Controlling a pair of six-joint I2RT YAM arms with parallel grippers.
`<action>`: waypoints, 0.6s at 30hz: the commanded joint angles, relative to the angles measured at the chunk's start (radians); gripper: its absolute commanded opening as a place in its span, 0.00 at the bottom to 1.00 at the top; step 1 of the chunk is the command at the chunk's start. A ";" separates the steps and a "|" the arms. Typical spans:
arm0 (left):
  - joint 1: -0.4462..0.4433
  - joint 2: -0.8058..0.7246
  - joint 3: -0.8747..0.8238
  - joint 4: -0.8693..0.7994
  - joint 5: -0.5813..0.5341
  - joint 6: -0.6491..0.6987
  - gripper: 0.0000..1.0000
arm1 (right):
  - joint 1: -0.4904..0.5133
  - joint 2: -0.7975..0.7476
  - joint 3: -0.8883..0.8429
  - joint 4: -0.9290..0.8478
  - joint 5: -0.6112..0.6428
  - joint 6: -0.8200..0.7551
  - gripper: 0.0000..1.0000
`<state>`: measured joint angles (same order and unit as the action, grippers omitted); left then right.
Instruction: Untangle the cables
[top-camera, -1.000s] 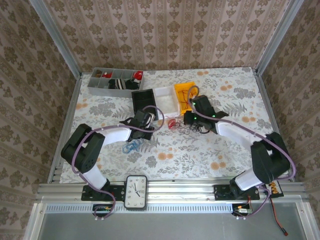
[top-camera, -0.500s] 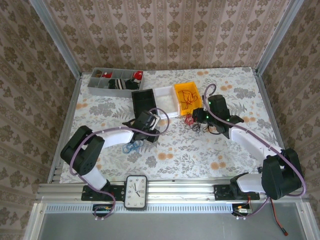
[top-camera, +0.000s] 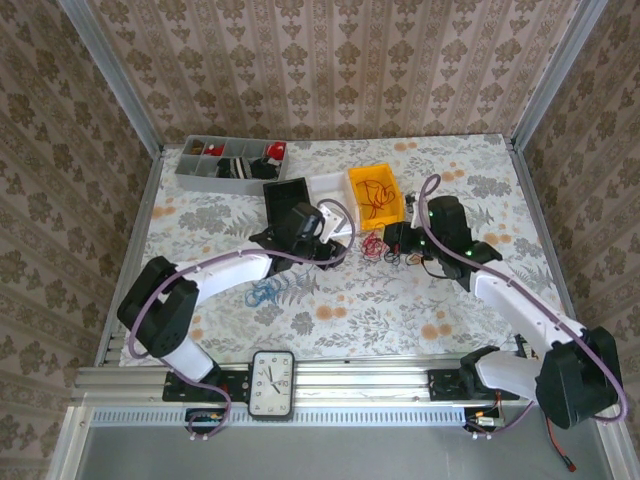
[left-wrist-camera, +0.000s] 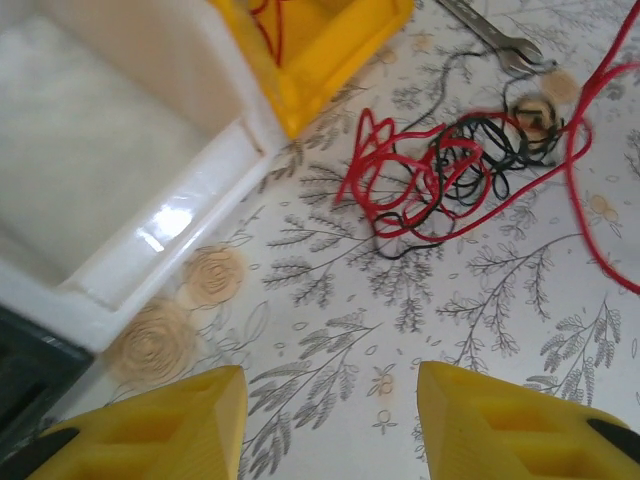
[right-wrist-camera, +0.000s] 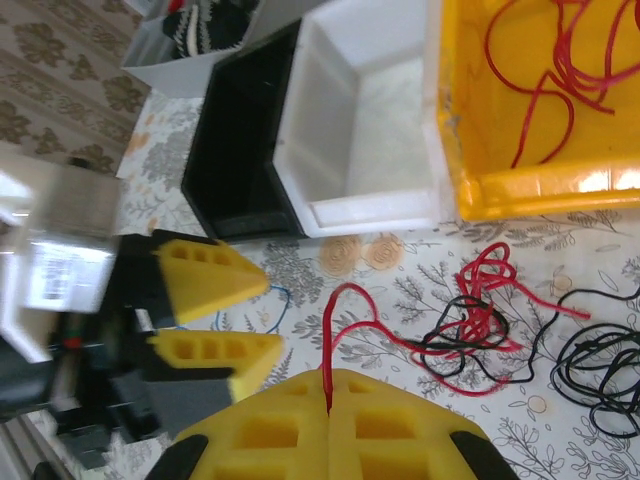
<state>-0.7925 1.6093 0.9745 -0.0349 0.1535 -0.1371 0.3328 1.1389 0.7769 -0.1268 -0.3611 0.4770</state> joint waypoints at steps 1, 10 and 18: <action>-0.012 0.047 0.036 0.029 0.043 0.055 0.47 | 0.005 -0.067 0.023 -0.050 -0.036 -0.047 0.00; -0.040 0.153 0.089 0.155 0.188 0.123 0.48 | -0.003 -0.088 0.036 -0.064 -0.137 -0.006 0.00; -0.052 0.213 0.147 0.167 0.311 0.150 0.52 | -0.040 -0.094 0.029 0.002 -0.152 0.061 0.00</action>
<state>-0.8349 1.8042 1.0821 0.1005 0.3828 -0.0246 0.3069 1.0657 0.7856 -0.1585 -0.4820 0.5014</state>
